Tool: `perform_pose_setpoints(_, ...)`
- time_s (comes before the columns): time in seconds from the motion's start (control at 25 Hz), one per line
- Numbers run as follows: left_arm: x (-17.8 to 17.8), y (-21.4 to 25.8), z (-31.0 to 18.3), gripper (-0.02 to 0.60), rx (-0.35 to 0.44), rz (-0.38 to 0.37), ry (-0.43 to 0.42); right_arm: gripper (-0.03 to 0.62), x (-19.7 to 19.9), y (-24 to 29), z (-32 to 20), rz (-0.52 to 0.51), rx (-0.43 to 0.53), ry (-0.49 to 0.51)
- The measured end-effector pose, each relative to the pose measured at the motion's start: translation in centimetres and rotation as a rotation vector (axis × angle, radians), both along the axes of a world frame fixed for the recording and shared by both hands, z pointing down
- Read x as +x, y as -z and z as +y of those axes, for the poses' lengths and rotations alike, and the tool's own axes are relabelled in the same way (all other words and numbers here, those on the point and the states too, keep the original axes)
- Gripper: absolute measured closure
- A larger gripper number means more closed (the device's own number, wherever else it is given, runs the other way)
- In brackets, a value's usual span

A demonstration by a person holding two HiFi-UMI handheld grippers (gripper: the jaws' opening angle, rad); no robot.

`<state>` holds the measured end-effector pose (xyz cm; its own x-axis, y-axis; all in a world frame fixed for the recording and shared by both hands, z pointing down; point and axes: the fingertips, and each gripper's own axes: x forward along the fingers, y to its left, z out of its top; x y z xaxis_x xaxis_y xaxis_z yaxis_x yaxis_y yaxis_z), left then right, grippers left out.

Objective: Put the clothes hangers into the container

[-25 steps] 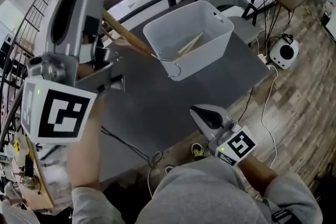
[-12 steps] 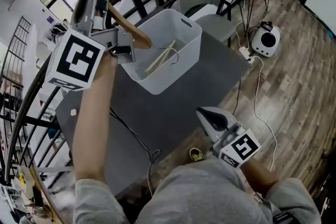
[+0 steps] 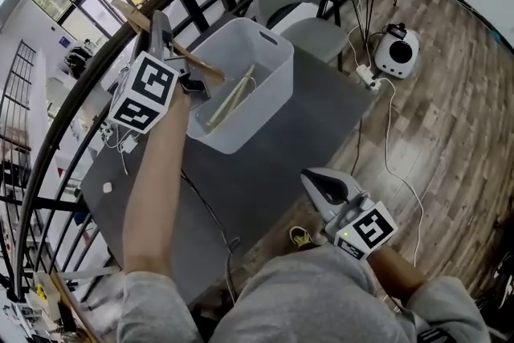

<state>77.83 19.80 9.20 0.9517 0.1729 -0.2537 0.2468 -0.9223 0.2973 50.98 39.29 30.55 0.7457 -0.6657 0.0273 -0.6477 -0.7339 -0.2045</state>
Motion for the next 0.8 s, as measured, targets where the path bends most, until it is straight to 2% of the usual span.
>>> perform_pose_setpoints(0.12,1.7,-3.5,-1.1,0.5,0.017,-0.077,0.059,0.595,-0.1,-0.2,0.4,-0.009,-0.004,-0.016)
perform_pose_setpoints(0.24,2.9,-6.9,-1.0,0.5,0.058,-0.162,0.065,0.595,-0.1,-0.7,1.2,-0.021,-0.007,-0.035)
perform_pose_setpoints(0.32,3.9,-9.1,-0.2,0.5,0.08,-0.244,0.013,0.595,0.0,-0.9,1.7,-0.027,-0.006,-0.048)
perform_pose_setpoints(0.4,4.5,-11.0,0.7,0.487,0.07,-0.331,-0.081,0.595,-0.1,-1.1,2.0,-0.034,-0.006,-0.056)
perform_pose_setpoints(0.48,4.3,-12.1,1.5,0.413,0.074,-0.382,-0.156,0.595,-0.3,-1.3,2.2,-0.044,-0.006,-0.06)
perform_pose_setpoints(0.52,4.2,-12.3,1.8,0.408,0.103,-0.389,-0.174,0.595,-0.4,-1.5,2.3,-0.048,-0.004,-0.06)
perform_pose_setpoints(0.56,4.0,-12.5,2.1,0.395,0.145,-0.393,-0.182,0.595,-0.5,-1.6,2.2,-0.05,-0.002,-0.057)
perform_pose_setpoints(0.68,3.6,-13.0,2.6,0.303,0.244,-0.431,-0.193,0.595,-0.6,-1.6,1.5,-0.049,-0.001,-0.044)
perform_pose_setpoints(0.8,3.3,-12.7,2.1,0.234,0.259,-0.442,-0.19,0.595,-0.6,-1.5,0.8,-0.044,0.001,-0.029)
